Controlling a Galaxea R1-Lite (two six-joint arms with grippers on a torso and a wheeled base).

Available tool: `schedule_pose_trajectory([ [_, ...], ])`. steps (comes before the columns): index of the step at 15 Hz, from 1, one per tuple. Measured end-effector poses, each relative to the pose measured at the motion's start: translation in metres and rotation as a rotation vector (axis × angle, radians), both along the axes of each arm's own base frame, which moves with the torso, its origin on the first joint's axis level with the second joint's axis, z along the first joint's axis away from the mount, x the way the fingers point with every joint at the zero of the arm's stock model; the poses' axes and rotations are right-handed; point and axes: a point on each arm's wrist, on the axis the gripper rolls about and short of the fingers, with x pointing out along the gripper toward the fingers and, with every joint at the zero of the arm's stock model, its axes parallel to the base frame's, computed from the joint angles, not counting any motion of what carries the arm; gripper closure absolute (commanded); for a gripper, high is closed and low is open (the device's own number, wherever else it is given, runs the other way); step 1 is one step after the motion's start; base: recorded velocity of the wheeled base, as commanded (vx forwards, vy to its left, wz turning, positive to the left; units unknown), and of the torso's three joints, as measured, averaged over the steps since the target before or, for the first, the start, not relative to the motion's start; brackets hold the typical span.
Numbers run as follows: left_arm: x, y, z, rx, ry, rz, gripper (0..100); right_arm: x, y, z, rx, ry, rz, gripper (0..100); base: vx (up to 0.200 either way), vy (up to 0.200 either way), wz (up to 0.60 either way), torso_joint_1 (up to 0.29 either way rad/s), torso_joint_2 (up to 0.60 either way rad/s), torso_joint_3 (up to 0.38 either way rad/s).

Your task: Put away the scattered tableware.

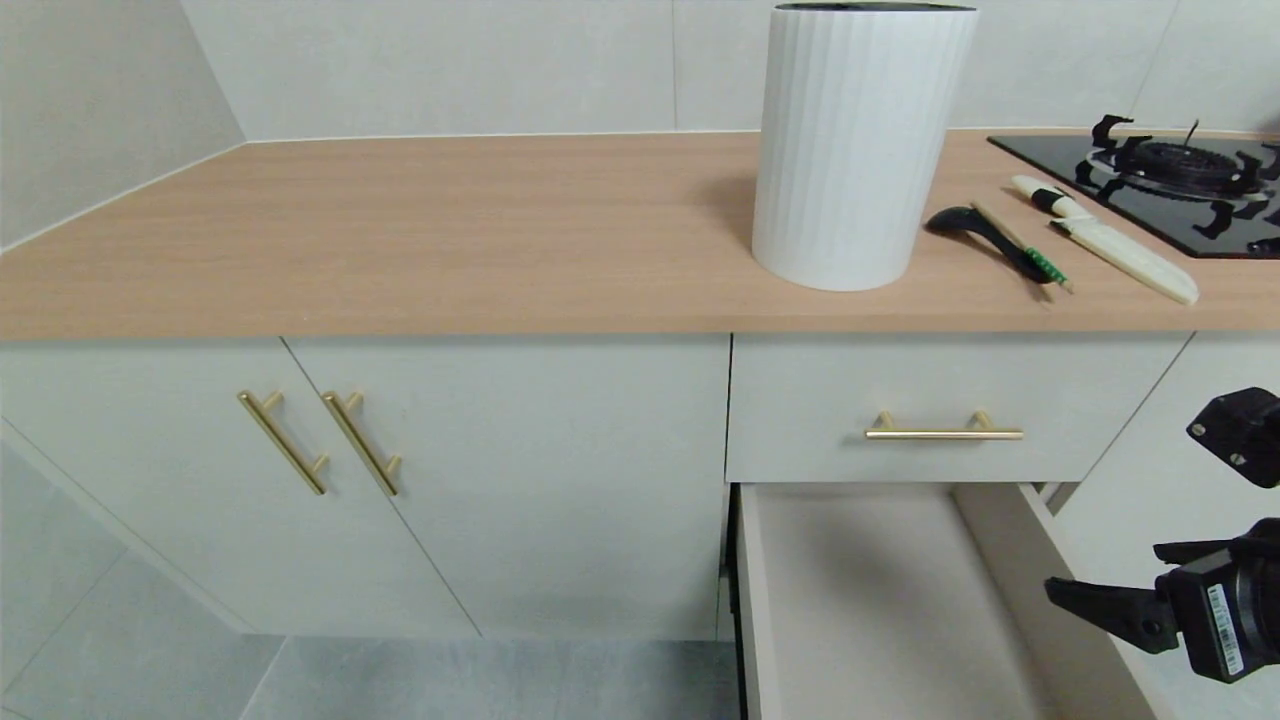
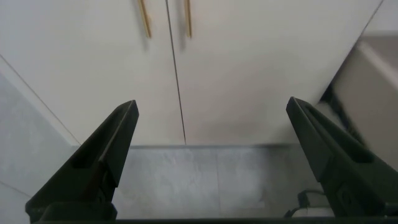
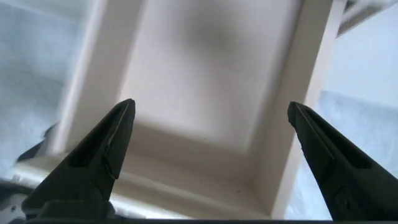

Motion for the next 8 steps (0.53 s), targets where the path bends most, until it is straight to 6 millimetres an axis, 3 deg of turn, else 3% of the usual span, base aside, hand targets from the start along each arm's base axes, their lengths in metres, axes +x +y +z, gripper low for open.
schedule_pose_trajectory([
  [5,0.0,0.0,0.0,0.0,0.0,0.0,0,0.0003,0.0001,-0.001,-0.002,0.004,0.0,0,0.0,0.0,0.0,0.179,-0.47,-0.288],
  [8,0.0,0.0,0.0,0.0,0.0,0.0,0,-0.0001,0.0,-0.0005,-0.003,0.001,0.004,0,0.0,0.0,0.0,0.071,-0.16,-0.1],
])
